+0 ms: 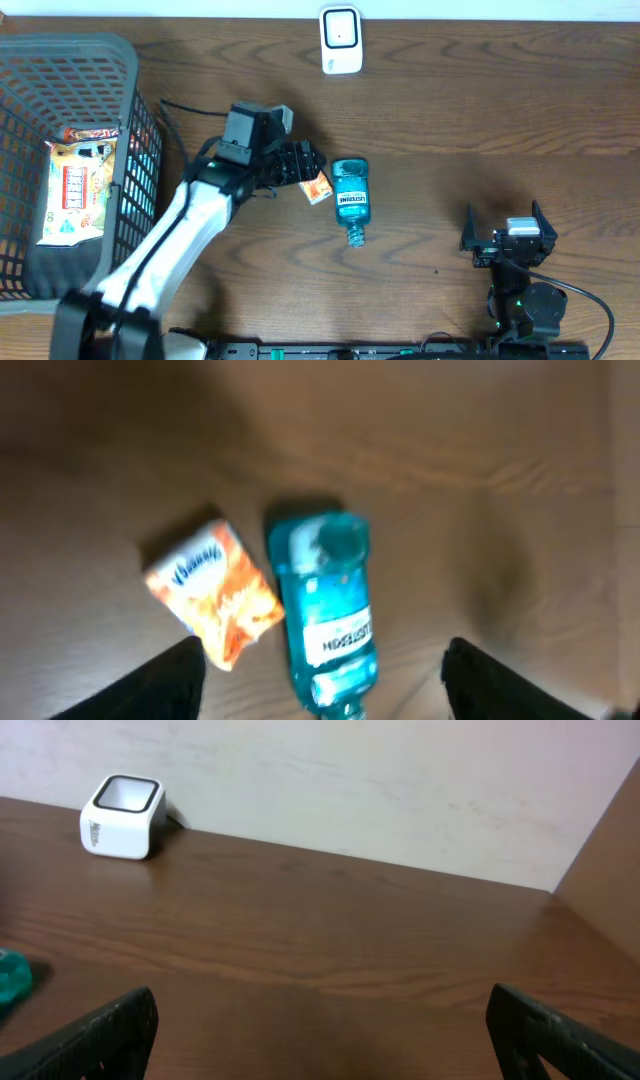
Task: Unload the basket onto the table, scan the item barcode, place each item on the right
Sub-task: 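Place the Kleenex pack left of the bottle and release it, then reach the left gripper into the basket toward the snack bag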
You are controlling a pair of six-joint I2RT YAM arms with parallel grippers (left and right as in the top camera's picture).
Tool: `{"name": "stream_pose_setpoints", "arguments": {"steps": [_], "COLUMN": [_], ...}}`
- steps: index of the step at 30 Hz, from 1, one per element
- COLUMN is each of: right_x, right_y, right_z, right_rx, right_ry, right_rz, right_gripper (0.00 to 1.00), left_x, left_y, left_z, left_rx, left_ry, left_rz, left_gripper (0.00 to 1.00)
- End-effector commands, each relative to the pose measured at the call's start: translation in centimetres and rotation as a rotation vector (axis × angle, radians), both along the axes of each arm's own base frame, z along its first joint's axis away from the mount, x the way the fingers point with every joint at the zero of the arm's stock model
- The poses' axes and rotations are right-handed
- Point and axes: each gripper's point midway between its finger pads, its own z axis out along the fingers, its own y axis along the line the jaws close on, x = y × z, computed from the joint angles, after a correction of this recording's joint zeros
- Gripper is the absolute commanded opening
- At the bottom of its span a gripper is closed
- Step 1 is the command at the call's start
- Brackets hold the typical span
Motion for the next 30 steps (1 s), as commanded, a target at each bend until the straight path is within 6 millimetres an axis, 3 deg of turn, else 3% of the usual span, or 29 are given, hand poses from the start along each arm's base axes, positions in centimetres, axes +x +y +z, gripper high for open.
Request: {"name": "stream_pose_setpoints", "arguments": {"steps": [1,5,9,11,14,17,21,24,30], "right_x": [0.0,0.0,0.0,0.0,0.0,0.0,0.0,0.0,0.0], "right_y": [0.2,0.2,0.2,0.2,0.2,0.2,0.2,0.2,0.2], "right_z": [-0.1,-0.1,-0.1,-0.1,-0.1,-0.1,-0.1,-0.1,-0.1], "right_rx": [-0.007,-0.007,-0.007,-0.007,-0.007,-0.007,-0.007,-0.007,-0.007], "right_ry": [0.003,0.003,0.003,0.003,0.004,0.003,0.003,0.003,0.003], "right_rz": [0.009,0.009,0.009,0.009,0.009,0.009,0.009,0.009,0.009], "right_gripper": [0.99,0.99,0.99,0.99,0.99,0.99,0.99,0.99,0.99], "left_x": [2.1,2.9,3.1,3.1,2.8,1.8,-0.2,-2.6,-6.2], "left_y": [2.2,5.6,10.6,13.2,17.1,22.4,29.0,33.8,41.5], "left_z": [6.4,11.5,16.5,18.7,21.2,22.9,22.7,20.9,17.7], "left_rx": [0.099,0.208,0.312,0.346,0.370,0.398,0.445,0.466,0.510], "left_ry": [-0.256,-0.416,-0.493,-0.502,-0.497,-0.465,-0.393,-0.278,-0.105], "left_rz": [0.067,0.205,0.388,0.464,0.565,0.713,0.899,1.053,1.285], "left_gripper": [0.81,0.84,0.85,0.94,0.98,1.00,0.98,0.98,0.98]}}
